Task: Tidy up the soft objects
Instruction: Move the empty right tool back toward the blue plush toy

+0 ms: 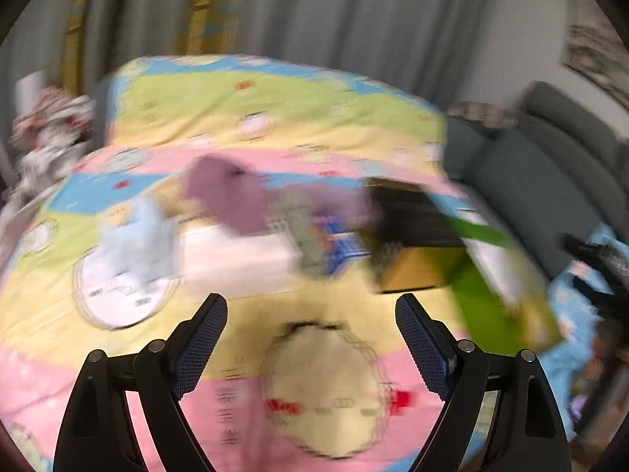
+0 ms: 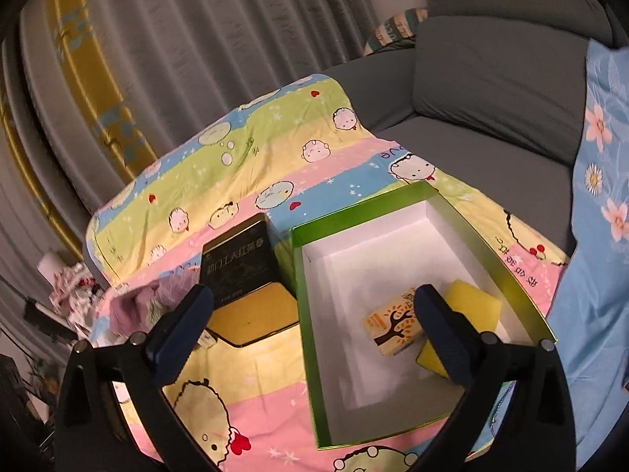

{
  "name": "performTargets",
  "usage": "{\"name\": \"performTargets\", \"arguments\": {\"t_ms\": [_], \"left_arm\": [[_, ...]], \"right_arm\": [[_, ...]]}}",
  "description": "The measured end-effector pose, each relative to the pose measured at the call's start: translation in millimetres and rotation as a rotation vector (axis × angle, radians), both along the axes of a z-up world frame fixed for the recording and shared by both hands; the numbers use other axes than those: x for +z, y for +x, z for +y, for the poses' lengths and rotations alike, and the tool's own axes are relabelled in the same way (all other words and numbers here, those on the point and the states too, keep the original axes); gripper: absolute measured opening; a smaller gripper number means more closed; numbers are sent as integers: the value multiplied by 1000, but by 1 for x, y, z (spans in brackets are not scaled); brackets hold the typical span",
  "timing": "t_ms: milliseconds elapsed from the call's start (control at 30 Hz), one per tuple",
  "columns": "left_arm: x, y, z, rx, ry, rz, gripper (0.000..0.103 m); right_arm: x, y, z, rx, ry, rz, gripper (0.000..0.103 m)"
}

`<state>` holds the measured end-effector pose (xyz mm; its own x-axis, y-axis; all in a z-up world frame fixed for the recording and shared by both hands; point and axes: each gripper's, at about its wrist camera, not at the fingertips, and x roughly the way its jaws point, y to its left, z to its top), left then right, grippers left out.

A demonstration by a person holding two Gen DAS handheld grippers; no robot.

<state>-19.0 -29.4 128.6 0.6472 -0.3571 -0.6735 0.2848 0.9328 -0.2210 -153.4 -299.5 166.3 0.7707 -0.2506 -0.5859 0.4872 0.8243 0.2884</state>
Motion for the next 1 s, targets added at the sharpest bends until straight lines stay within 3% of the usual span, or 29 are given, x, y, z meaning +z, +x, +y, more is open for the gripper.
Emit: {"name": "performTargets", "arguments": {"t_ms": [133,233,533,700,867,1000], "left_arm": [[-2,16,32,101,31,10,88],[-4,25,62,234,45,26,88],[-12,34,122,401,72,71,88],[-18,38,152,374,-15,135,88],[-21,42,174,432,23,144,88],[-17,40,189,449,39,117,88]], "right_arm": [[-1,13,24,48,-52,31,102],[-3,25,42,75,-80,53,102],[-14,62,107,175,-169,109,102],[-27,82,148,346,-85,94,102],[-31,108,195,511,18,78,102],[-32,149,243,602,0,132,102]]}}
